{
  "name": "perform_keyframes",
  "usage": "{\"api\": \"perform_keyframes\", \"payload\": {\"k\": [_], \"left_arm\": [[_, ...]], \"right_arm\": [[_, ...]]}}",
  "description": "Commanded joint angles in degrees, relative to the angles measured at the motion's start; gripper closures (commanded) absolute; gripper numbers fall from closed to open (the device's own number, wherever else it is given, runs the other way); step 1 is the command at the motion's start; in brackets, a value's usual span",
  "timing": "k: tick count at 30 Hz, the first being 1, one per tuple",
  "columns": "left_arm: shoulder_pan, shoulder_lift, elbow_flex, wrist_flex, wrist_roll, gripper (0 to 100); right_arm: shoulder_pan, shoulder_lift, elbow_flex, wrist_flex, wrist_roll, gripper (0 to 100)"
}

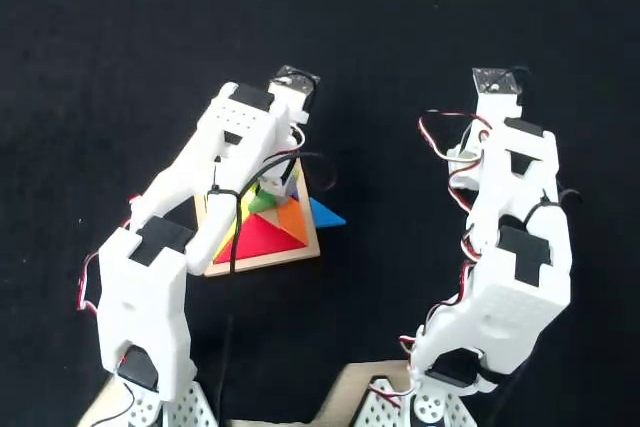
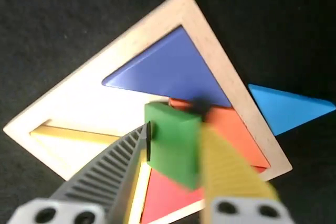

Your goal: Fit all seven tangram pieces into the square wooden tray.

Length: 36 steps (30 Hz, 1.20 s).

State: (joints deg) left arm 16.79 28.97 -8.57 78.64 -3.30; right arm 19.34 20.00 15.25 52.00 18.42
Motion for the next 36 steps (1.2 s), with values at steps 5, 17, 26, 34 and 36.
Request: {"api": "perform_keyframes", "payload": {"k": [5, 17, 26, 34, 36], "left_arm": [[-5.93, -1.41, -7.34, 1.32, -5.01, 77], [-0.92, -1.41, -7.69, 6.42, -5.63, 77], [0.04, -0.79, -3.65, 2.99, -5.80, 77], [-2.51, -0.35, -2.59, 2.20, -7.03, 77], [-2.15, 0.00, -2.68, 2.55, -8.44, 77]], "right_arm": [[-2.11, -2.42, 0.13, -0.79, 0.53, 98.7], [-2.11, -2.42, 0.13, -0.79, 0.53, 98.7], [-2.11, -2.42, 0.13, -0.79, 0.53, 98.7], [-2.11, -2.42, 0.13, -0.79, 0.53, 98.7], [-2.11, -2.42, 0.13, -0.79, 0.53, 98.7]]}}
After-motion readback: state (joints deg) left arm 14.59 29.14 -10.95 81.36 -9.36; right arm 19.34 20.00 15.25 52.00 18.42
